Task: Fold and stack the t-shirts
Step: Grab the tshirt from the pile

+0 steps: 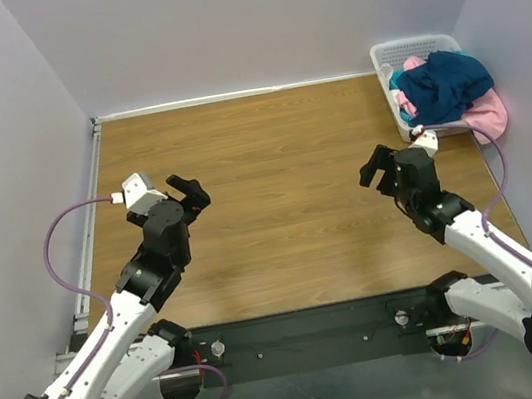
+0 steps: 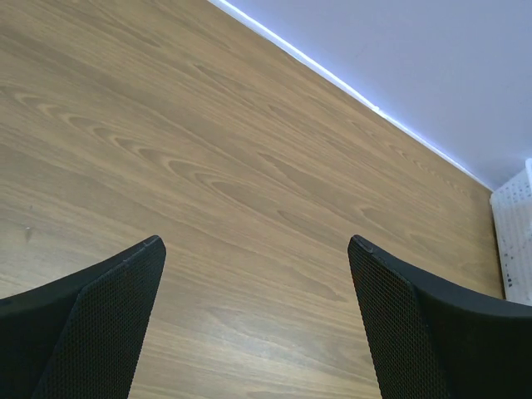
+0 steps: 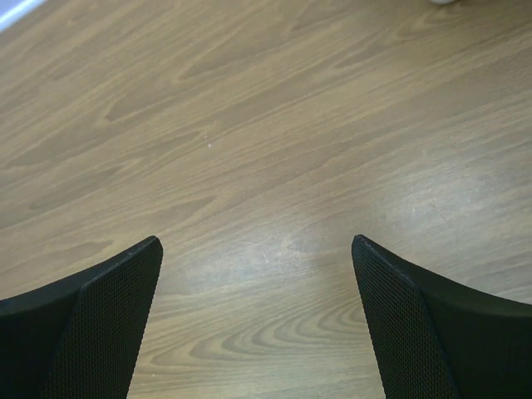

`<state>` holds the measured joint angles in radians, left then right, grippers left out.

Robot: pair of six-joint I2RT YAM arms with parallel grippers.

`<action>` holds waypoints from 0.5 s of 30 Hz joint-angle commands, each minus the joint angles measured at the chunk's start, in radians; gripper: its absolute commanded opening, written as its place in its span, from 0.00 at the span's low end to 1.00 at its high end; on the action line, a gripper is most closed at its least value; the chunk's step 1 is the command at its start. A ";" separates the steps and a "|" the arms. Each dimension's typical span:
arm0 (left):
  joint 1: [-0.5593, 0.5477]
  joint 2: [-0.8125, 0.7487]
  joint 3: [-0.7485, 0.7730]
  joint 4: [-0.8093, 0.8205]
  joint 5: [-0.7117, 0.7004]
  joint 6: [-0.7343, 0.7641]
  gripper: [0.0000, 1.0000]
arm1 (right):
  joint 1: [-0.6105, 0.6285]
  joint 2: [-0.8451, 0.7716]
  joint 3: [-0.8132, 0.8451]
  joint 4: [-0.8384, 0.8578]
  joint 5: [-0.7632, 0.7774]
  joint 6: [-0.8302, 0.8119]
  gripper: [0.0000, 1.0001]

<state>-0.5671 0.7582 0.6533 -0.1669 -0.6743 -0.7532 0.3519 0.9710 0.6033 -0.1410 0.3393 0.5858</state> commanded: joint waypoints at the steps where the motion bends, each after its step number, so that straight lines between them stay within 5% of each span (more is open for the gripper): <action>1: -0.001 -0.036 -0.012 0.026 -0.068 -0.009 0.98 | -0.002 -0.060 -0.010 0.055 0.064 -0.012 1.00; 15: -0.001 -0.062 -0.043 0.027 -0.085 -0.024 0.99 | -0.005 0.014 0.232 0.050 0.440 -0.141 1.00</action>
<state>-0.5671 0.7052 0.6292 -0.1589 -0.7074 -0.7547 0.3515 0.9329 0.7311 -0.1101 0.6205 0.5255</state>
